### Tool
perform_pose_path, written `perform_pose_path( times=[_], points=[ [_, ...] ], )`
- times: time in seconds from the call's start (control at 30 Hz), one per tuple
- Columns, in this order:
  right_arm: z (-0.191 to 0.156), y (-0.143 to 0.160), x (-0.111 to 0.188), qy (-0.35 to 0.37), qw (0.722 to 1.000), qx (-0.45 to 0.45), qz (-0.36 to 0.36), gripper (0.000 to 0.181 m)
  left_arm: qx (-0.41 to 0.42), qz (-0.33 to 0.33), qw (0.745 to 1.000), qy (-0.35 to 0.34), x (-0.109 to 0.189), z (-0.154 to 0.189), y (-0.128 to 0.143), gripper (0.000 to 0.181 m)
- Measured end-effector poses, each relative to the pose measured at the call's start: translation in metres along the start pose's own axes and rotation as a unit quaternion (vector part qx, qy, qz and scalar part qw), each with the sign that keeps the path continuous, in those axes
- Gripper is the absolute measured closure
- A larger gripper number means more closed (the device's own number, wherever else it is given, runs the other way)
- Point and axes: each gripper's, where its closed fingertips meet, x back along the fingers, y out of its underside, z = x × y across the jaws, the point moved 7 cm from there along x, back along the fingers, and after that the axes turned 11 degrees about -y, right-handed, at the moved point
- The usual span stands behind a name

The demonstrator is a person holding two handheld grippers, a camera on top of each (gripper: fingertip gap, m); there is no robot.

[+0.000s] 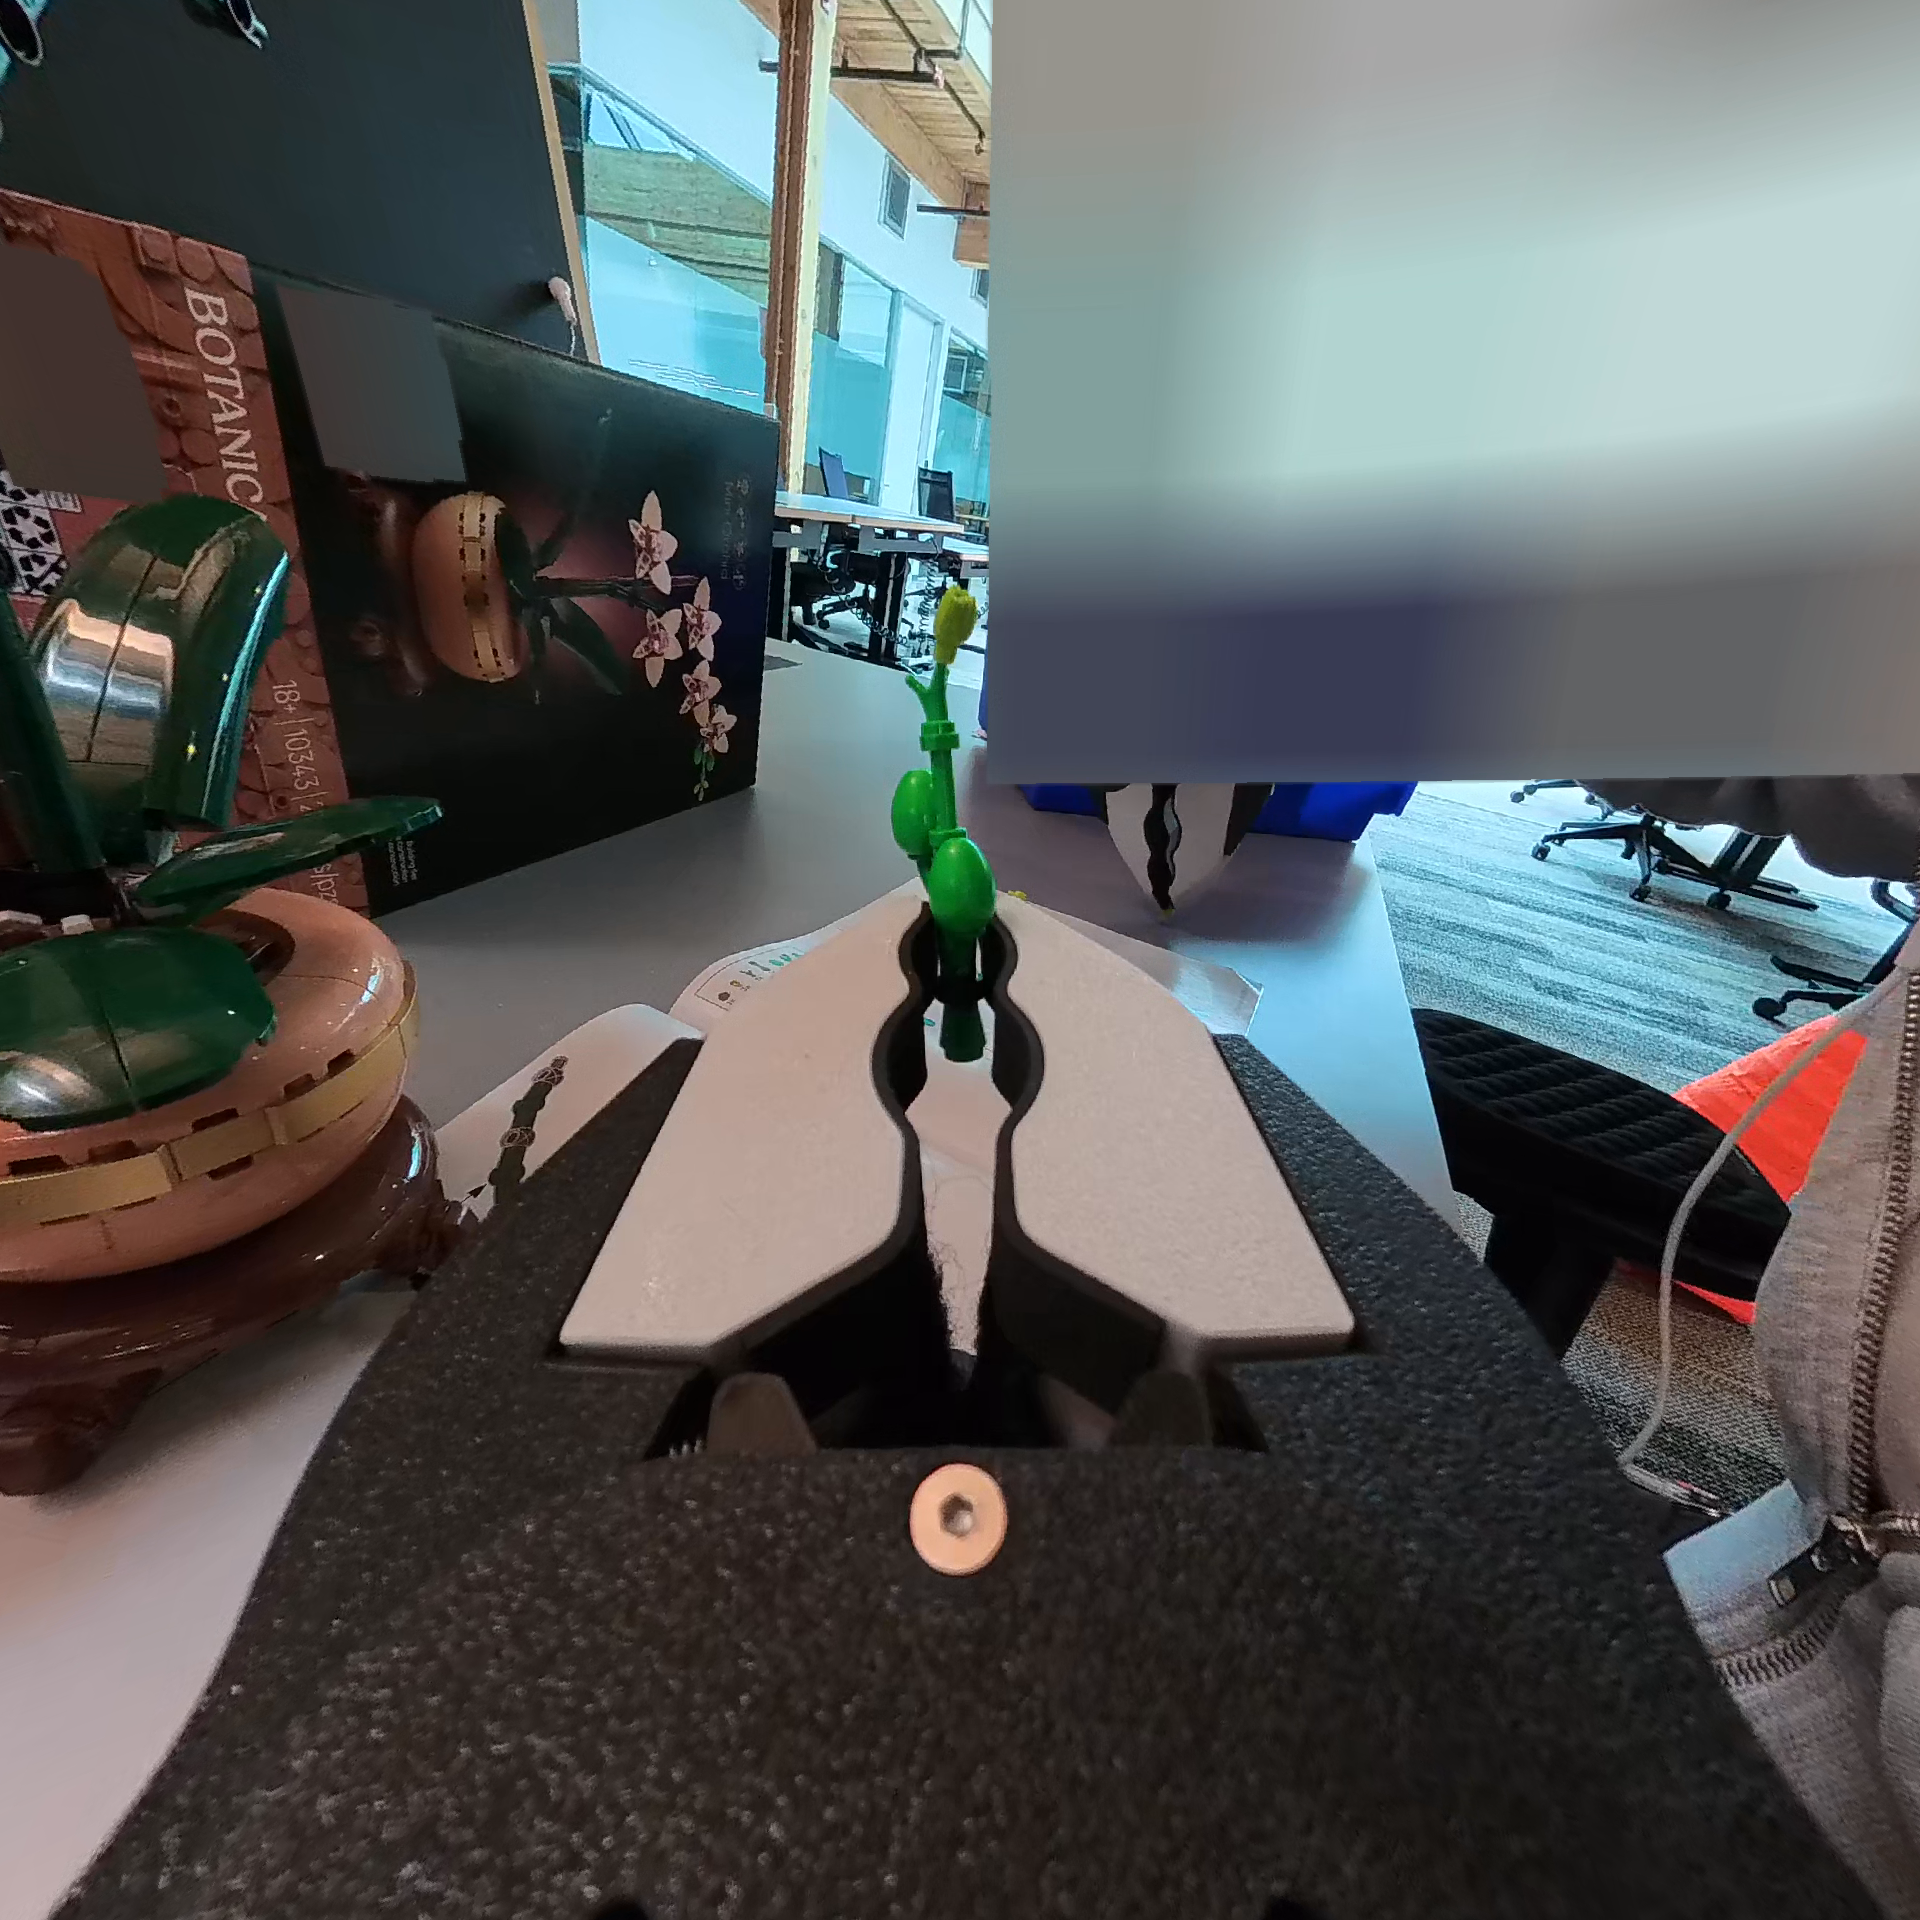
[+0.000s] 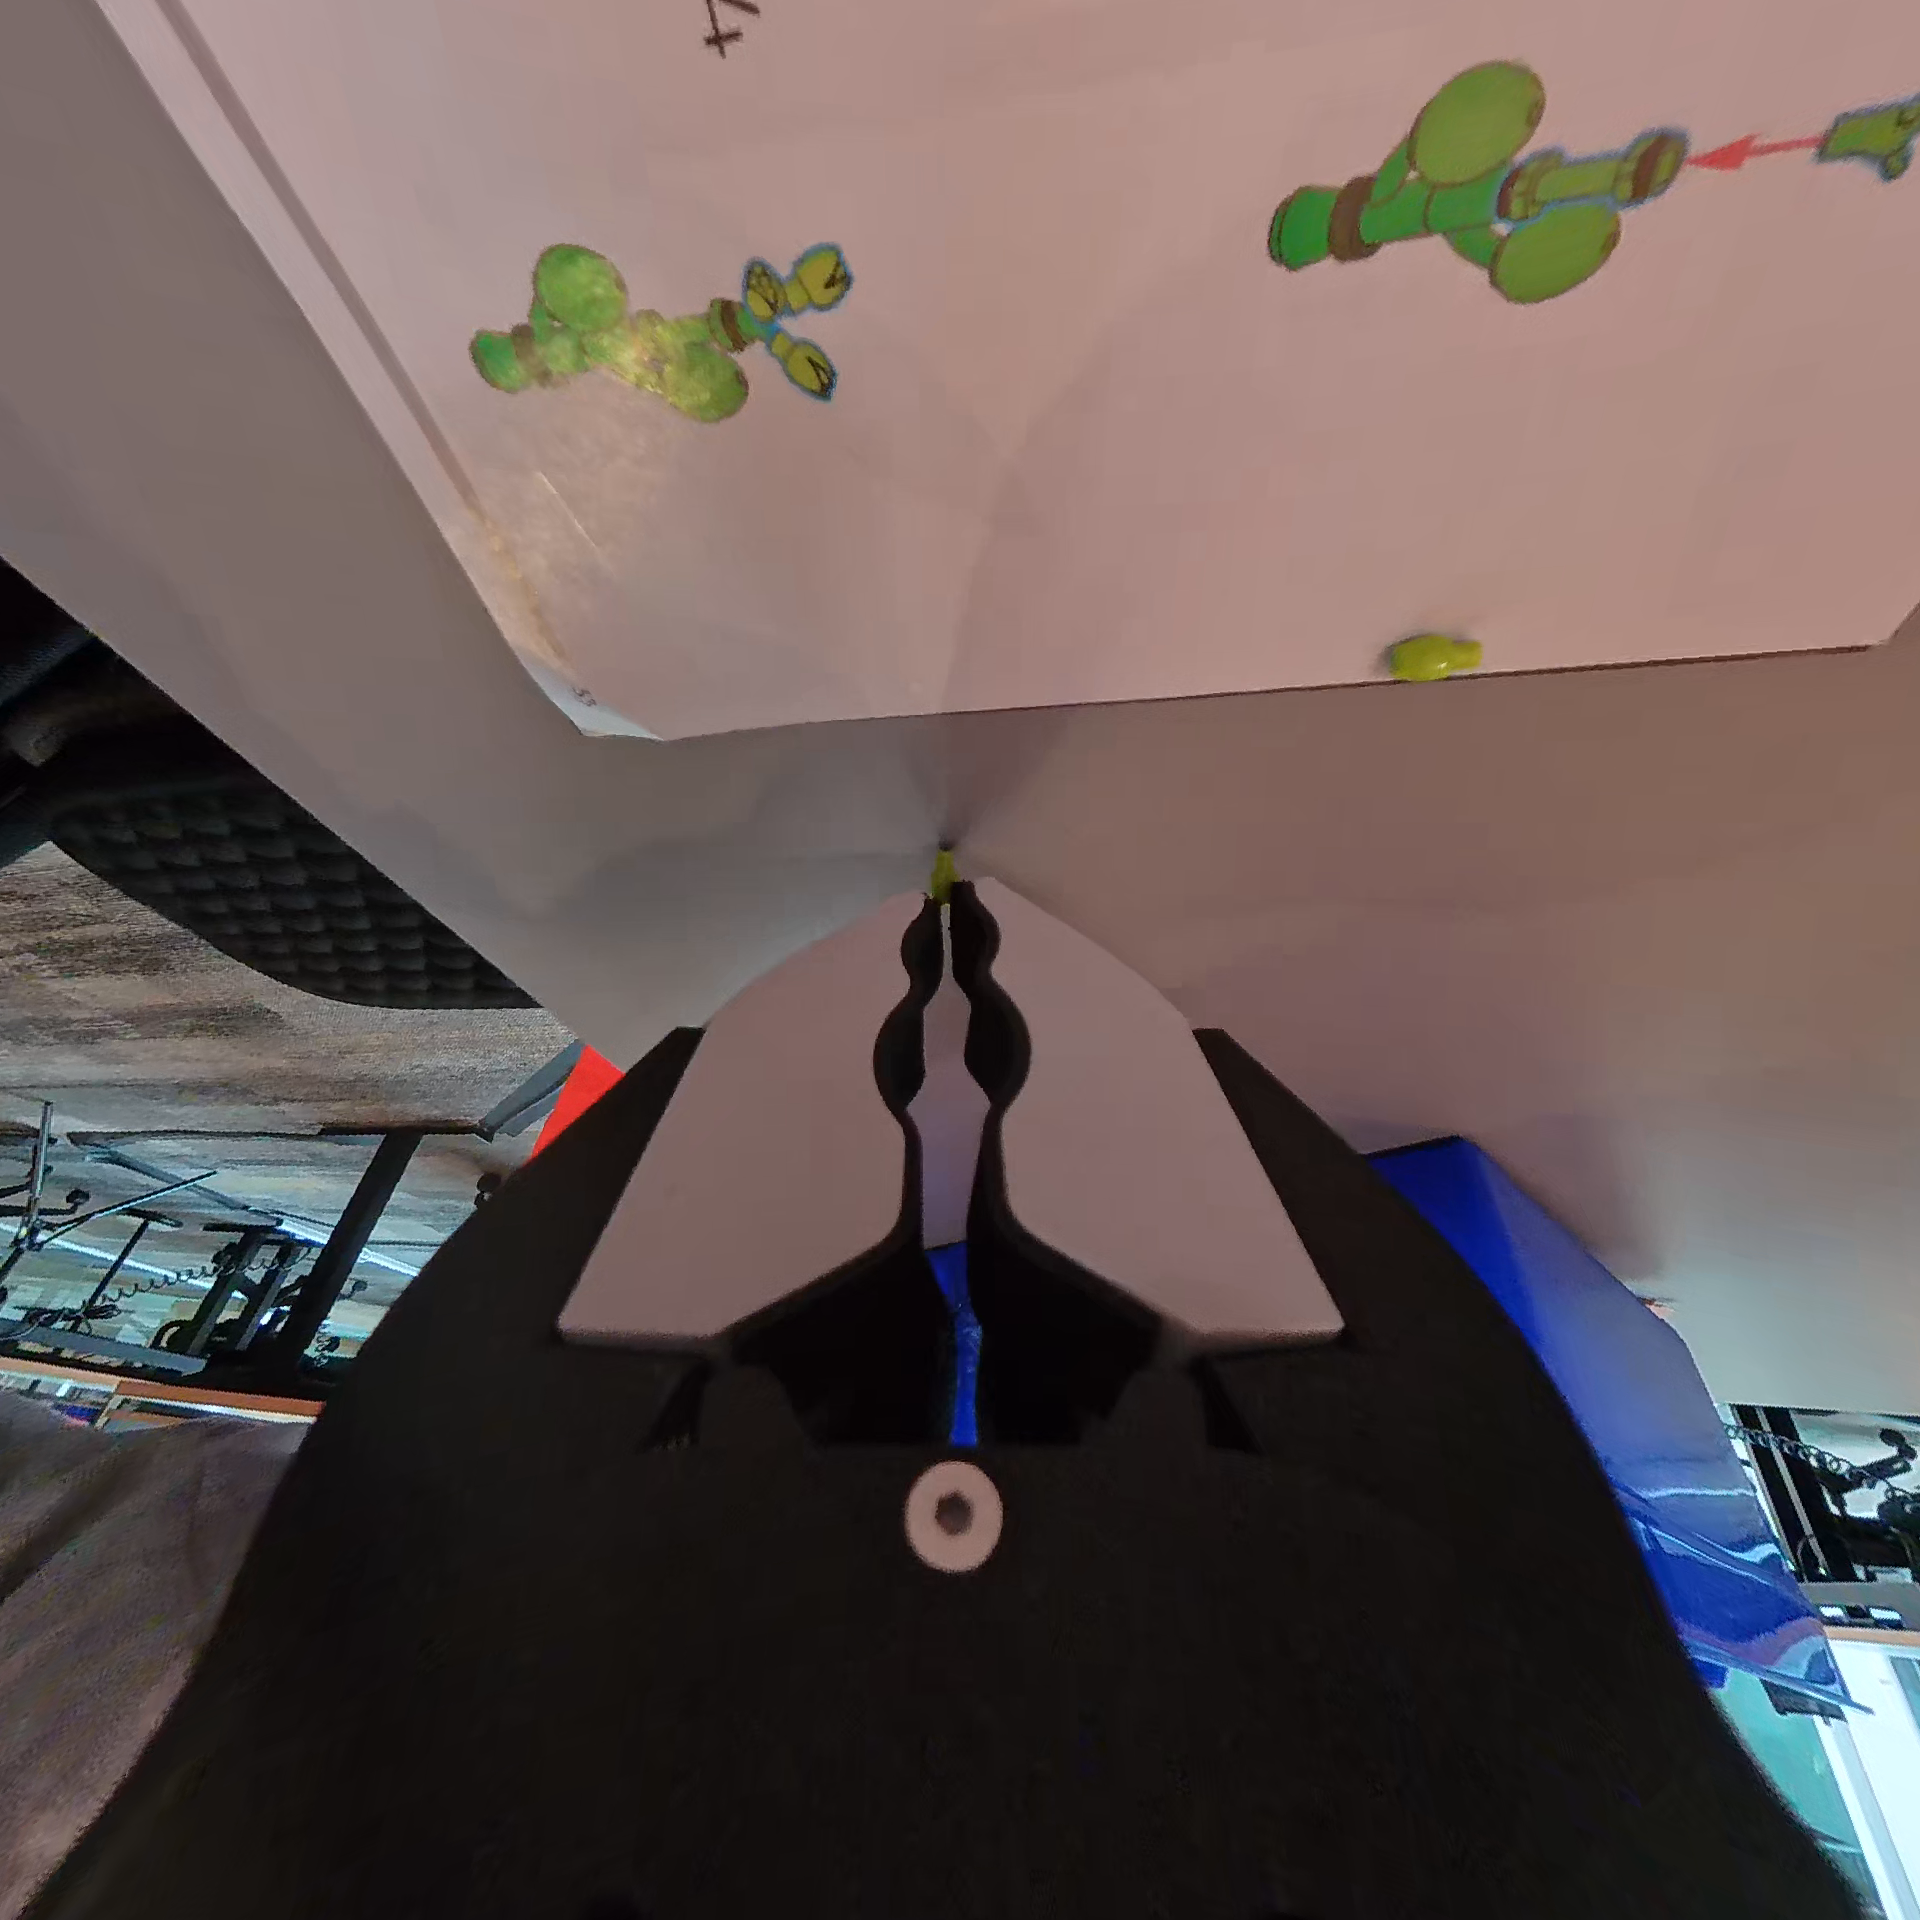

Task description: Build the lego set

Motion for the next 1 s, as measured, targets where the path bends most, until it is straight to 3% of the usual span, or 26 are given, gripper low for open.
perform_pose_path(
  times=[0.63, 1.0],
  points=[
    [-0.001, -0.011, 0.005, 0.001, 1.0, 0.006, 0.004, 0.179, 0.001, 0.002, 1.0, 0.0, 0.0, 0.0, 0.0, 0.175],
    [-0.004, -0.009, 0.006, -0.013, 0.999, -0.01, -0.045, 0.179, 0.004, 0.003, 1.0, -0.001, 0.001, -0.001, 0.0, 0.175]
  ],
)
